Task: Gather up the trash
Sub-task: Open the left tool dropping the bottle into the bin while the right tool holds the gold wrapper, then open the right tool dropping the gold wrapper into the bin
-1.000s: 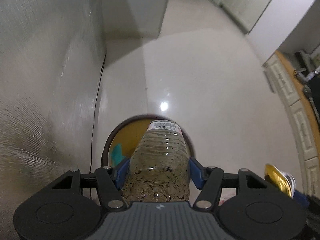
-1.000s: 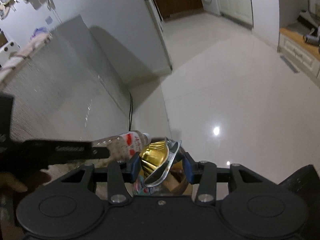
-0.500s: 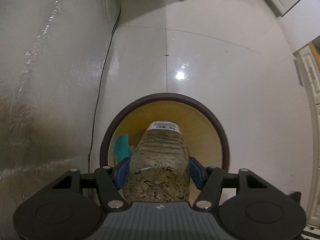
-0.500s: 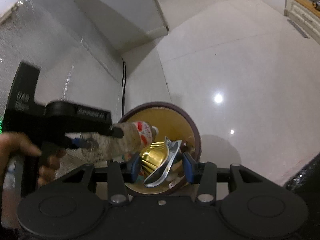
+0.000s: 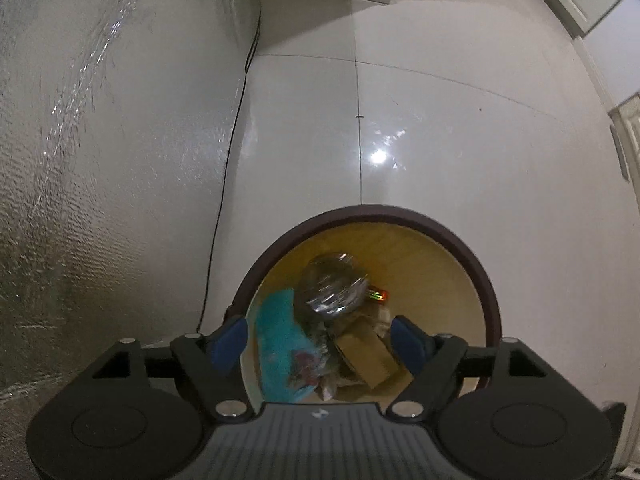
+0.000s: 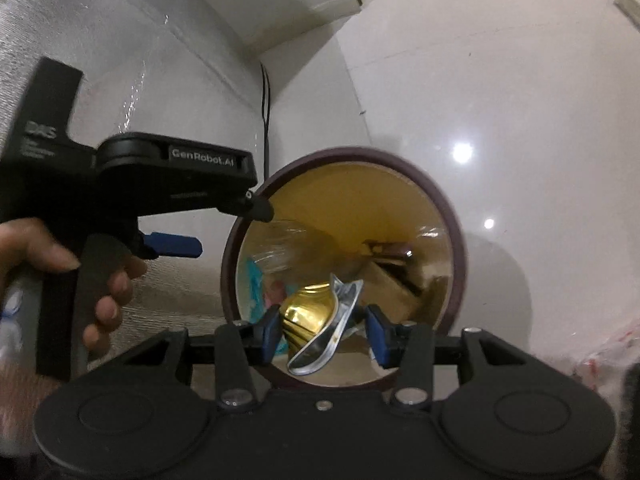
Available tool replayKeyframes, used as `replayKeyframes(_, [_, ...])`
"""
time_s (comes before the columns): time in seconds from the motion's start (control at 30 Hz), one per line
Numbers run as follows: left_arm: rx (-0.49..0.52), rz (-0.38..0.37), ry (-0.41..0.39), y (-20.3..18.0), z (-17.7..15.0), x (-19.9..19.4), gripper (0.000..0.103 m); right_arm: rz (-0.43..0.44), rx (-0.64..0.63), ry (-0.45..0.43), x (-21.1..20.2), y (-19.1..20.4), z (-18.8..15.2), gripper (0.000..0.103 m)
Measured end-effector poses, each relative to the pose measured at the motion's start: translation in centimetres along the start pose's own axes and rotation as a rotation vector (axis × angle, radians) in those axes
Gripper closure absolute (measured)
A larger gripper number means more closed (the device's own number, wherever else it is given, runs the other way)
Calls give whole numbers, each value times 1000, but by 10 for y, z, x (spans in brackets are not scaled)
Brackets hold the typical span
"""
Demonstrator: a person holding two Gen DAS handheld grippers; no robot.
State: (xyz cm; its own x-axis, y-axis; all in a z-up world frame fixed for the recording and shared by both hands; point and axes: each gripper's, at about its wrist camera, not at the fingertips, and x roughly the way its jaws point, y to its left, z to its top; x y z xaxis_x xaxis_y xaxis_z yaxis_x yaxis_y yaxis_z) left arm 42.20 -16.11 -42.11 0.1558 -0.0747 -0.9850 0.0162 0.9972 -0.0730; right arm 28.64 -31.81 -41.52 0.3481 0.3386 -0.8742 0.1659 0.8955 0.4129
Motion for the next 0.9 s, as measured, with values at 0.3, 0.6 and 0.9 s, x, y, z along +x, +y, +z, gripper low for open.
replayKeyframes(0.3, [51, 23, 1, -6, -2, -3, 23, -24, 39, 8, 3, -7, -5, 52])
replayKeyframes(0.6, [39, 23, -8, -3, -13, -18, 18, -60, 32, -6, -4, -9, -5, 49])
replayKeyframes(0.9, [7, 14, -36, 10, -24, -39, 16, -72, -30, -45, -23, -5, -6, 33])
